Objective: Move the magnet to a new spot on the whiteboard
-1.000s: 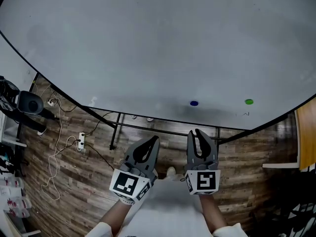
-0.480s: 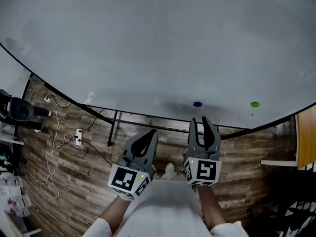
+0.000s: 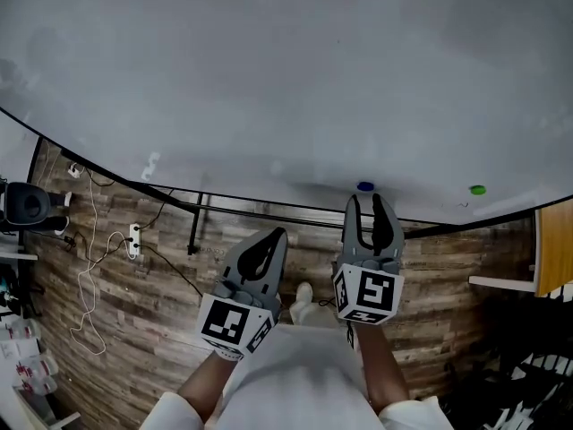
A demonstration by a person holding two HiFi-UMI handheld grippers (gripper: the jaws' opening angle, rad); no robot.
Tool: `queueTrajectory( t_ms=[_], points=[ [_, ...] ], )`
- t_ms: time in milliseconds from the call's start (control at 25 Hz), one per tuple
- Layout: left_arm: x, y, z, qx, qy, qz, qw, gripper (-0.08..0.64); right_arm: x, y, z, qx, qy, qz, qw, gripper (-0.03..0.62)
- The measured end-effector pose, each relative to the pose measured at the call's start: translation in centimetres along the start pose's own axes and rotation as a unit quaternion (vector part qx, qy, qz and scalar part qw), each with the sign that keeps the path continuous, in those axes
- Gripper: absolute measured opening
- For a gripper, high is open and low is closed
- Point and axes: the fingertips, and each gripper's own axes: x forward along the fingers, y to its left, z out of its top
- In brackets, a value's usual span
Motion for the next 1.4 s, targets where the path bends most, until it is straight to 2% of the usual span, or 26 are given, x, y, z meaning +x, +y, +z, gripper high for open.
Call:
queueTrajectory(
  t_ms=[720, 1400],
  points=[
    [0.5, 1.9, -1.2, -0.016, 0.014, 0.0, 0.9998, 0.006, 1.9, -1.2, -0.3, 0.009, 0.003, -0.08, 0.997, 0.133],
    [-0.5, 0.5, -1.0, -0.009, 0.01, 0.004, 0.9999, 0.006, 1.1, -0.8, -0.2, 0.028, 0.016, -0.021, 0.999, 0.129]
  ],
)
